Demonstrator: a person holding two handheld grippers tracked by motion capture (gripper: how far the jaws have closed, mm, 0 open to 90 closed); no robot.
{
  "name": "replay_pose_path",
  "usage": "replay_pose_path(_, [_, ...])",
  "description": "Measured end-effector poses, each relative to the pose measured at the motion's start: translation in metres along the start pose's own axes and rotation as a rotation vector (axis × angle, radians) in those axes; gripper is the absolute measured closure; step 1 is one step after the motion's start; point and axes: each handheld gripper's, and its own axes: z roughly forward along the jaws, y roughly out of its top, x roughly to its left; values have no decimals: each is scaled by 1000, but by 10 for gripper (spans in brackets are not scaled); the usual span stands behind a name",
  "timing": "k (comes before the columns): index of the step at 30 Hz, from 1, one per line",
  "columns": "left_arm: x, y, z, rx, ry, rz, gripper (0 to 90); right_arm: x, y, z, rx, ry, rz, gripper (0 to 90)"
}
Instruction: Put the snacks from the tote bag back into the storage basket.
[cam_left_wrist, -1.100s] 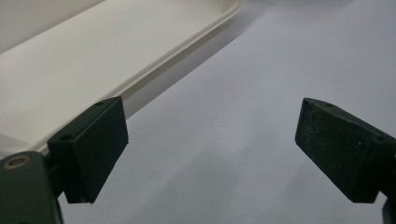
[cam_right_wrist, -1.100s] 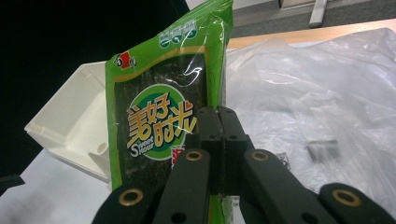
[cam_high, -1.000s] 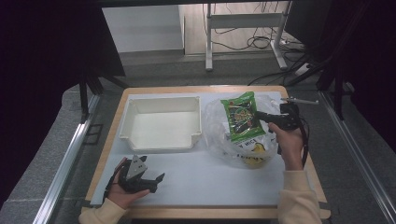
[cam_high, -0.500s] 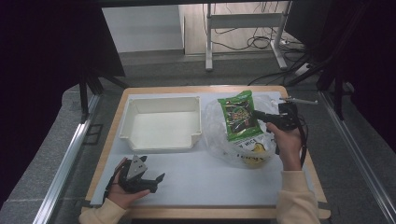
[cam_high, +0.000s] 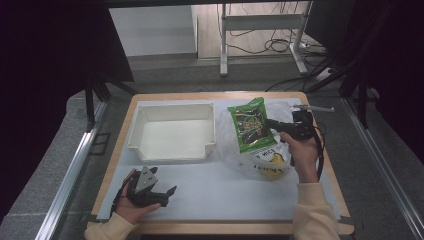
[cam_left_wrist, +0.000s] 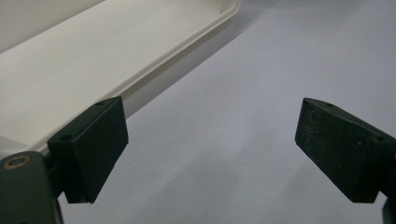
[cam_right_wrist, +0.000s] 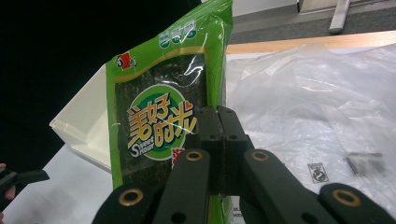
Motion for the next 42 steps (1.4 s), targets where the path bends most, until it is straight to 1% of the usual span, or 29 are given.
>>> replay_pose_path(3, [0,0,0,-3,-2,5,94,3,0,0,-3,2,0,900])
replay_pose_path(10, [0,1,0,0,-1,3,95,11,2,2,-20,26,1,900])
replay_pose_path(13, [0,0,1,0,-8,-9,95,15,2,5,-16,30,3,900])
replay_pose_path(19, [1,-1,2,7,-27,-13,95,21,4,9,-16,25,10,900])
replay_pose_path(23, [-1,0,2,6,-31,-4,95,31,10,9,-12,17,-11,900])
replay_pose_path(25, [-1,0,1,1,-30,-7,95,35,13,9,-18,20,-16,900])
replay_pose_path(28, [-1,-1,1,6,-26,-7,95,39,17,11,-21,24,-19,900])
replay_pose_path(33, [0,-1,1,7,-17,-12,95,43,20,17,-14,27,-24,900])
replay_pose_path(40, [1,-1,1,9,-13,-15,95,48,20,28,-12,46,-20,900])
replay_pose_path(42, [1,-1,1,9,-12,-16,95,51,20,34,-9,52,-20,900])
